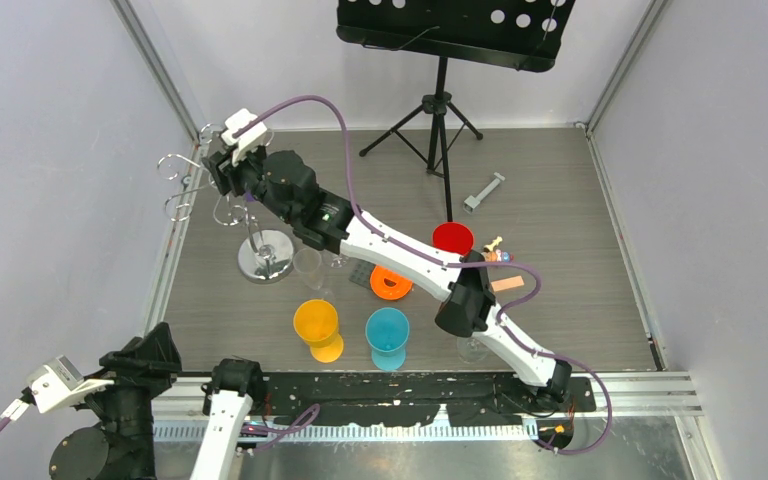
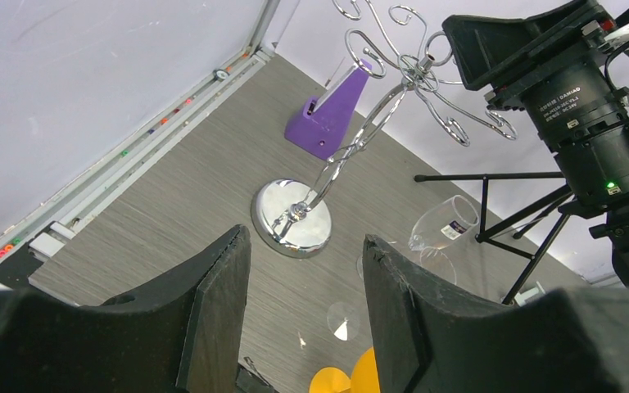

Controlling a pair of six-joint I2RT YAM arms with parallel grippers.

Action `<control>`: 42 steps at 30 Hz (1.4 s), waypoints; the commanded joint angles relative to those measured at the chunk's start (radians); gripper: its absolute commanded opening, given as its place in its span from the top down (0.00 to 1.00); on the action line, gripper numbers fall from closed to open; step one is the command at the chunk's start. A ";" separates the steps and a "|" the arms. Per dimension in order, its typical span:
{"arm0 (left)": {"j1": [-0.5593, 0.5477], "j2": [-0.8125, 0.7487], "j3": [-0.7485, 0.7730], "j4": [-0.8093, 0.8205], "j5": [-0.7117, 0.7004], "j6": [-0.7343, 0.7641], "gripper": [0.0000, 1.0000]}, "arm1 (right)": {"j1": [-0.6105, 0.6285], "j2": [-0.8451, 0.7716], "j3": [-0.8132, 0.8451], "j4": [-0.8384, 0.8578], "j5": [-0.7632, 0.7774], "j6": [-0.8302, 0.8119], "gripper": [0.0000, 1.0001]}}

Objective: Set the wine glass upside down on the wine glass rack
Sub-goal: Pick up the wine rack from the center of the board.

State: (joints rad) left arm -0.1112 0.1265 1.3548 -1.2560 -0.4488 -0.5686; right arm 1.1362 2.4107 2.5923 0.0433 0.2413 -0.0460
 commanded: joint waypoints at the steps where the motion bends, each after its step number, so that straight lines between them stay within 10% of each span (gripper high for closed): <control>1: -0.004 -0.021 0.004 0.001 -0.016 -0.005 0.48 | 0.002 0.018 0.043 0.015 0.010 -0.028 0.48; 9: -0.006 -0.019 0.005 0.002 -0.018 -0.002 0.48 | 0.002 0.040 0.048 0.009 0.002 -0.031 0.54; 21: -0.010 -0.028 0.004 -0.008 -0.031 -0.001 0.47 | 0.003 0.017 0.046 0.041 0.040 -0.042 0.94; 42: -0.015 -0.030 -0.010 -0.014 -0.025 -0.016 0.47 | -0.035 -0.073 0.074 0.092 0.117 -0.076 0.95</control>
State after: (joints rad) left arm -0.1196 0.1146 1.3449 -1.2850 -0.4641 -0.5694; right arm 1.1149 2.4519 2.5996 0.0517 0.3107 -0.0952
